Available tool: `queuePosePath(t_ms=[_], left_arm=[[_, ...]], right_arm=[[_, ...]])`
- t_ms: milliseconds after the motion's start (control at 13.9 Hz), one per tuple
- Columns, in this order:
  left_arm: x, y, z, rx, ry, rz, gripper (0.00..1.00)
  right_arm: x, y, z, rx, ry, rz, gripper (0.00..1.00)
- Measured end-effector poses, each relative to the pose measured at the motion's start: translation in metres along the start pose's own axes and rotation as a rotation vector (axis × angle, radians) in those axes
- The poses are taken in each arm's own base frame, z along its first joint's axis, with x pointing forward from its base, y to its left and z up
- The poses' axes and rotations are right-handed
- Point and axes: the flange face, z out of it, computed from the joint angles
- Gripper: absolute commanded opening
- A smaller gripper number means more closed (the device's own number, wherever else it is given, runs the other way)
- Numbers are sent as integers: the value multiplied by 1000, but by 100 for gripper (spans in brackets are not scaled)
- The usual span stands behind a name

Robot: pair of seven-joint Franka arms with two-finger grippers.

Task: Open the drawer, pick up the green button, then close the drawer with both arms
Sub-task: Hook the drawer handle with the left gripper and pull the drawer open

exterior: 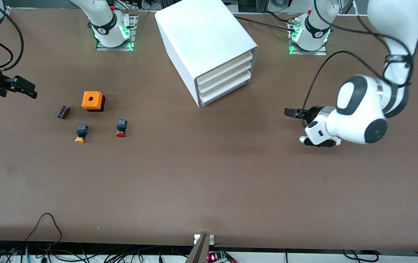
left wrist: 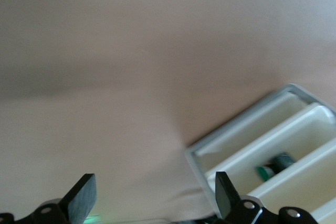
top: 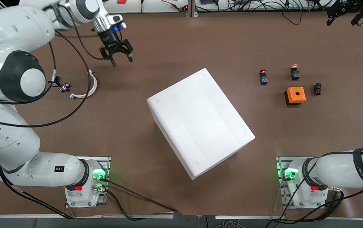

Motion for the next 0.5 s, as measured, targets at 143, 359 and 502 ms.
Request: queuePosePath(t_ms=[143, 359, 502], left_arm=[[11, 4, 55, -130, -47, 57, 100], [7, 20, 137, -271, -106, 142, 100], [-5, 31, 182, -313, -125, 178, 100]], right_arm=[[2, -1, 2, 2, 2, 0, 100], [4, -2, 6, 15, -2, 3, 100], [4, -2, 6, 15, -2, 4, 100]])
